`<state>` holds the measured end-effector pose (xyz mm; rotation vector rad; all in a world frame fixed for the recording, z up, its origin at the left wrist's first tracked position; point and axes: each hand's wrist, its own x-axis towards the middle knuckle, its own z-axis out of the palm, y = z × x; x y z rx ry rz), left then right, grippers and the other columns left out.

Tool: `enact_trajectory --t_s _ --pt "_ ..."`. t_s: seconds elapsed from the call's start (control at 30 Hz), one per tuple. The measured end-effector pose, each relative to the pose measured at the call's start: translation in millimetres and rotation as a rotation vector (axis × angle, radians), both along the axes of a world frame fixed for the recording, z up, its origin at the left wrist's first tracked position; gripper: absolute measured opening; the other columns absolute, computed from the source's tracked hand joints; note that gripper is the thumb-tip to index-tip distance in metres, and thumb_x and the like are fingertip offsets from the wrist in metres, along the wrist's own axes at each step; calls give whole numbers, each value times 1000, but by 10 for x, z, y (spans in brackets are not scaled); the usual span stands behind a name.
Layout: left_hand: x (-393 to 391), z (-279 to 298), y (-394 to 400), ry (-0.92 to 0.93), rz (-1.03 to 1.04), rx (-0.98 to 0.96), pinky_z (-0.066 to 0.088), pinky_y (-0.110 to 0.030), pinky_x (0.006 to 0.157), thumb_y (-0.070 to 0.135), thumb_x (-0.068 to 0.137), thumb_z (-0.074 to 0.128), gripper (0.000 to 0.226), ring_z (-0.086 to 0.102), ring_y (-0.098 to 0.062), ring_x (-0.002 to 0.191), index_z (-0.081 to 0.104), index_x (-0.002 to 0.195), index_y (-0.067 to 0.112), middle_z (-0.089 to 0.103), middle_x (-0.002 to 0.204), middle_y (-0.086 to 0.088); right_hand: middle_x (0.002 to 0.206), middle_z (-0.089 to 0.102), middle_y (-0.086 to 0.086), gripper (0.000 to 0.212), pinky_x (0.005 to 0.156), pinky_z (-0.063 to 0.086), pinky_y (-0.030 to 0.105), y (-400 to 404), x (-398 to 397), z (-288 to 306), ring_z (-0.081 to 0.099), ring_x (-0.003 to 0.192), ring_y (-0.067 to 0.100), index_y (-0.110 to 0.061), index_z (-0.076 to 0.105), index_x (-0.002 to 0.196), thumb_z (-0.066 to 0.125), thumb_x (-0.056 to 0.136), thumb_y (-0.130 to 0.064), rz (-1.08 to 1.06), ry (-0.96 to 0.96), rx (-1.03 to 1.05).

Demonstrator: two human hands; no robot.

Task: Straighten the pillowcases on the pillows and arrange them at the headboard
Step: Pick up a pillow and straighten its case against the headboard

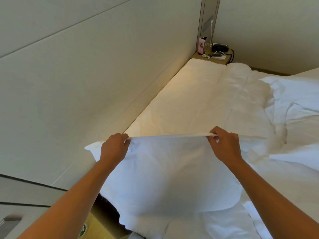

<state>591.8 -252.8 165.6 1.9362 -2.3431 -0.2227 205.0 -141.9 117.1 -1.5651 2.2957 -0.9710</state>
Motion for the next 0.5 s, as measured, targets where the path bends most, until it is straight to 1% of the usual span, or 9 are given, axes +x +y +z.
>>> enact_trajectory --t_s 0.07,0.13,0.2,0.23,0.3,0.37,0.43,0.5 --pt "20 -22 -89 14 7 9 55 -40 75 34 104 50 26 61 -26 92 69 94 20 65 90 -2 66 68 -5 25 61 56 32 -108 -34 -22 70 70 22 -26 57 77 72 96 -33 -14 -79 38" --pt "38 -53 -183 28 8 31 56 -40 76 36 104 50 29 62 -26 92 72 93 19 67 90 -2 63 70 -5 31 52 50 28 -205 -55 -47 71 62 9 -24 50 74 70 97 -32 -35 -193 89" --pt "49 -91 -278 29 -10 73 56 -41 80 33 105 49 29 63 -26 95 73 97 17 69 96 -2 63 72 -5 33 50 44 24 -275 -64 -55 70 58 0 -25 44 74 65 99 -31 -25 -234 118" --pt "56 -113 -326 23 -26 96 56 -41 82 30 105 49 29 63 -26 97 73 99 17 70 98 -2 63 71 -5 33 50 43 23 -298 -71 -51 70 57 -1 -26 43 75 63 100 -32 -9 -242 126" --pt "75 -163 -412 14 -45 135 55 -42 85 28 105 48 29 63 -25 100 74 103 16 70 103 -1 64 69 -4 32 50 44 24 -326 -86 -27 70 54 -1 -29 41 76 61 102 -31 25 -217 138" --pt "99 -220 -490 12 -48 163 54 -42 85 32 105 49 31 63 -25 101 75 103 15 70 103 -2 66 68 -5 30 49 47 25 -355 -109 0 70 53 1 -30 41 80 58 103 -30 51 -147 156" --pt "120 -275 -568 22 -49 177 54 -40 81 37 105 49 34 63 -26 96 74 99 15 69 98 -4 69 67 -3 27 52 54 29 -390 -124 24 71 56 6 -29 41 82 56 104 -31 51 -85 182" --pt "138 -316 -633 38 -55 180 50 -36 72 41 105 48 34 62 -25 87 71 92 19 64 91 -4 68 67 0 25 57 56 36 -415 -119 32 71 61 19 -28 42 84 56 104 -32 39 -17 195"
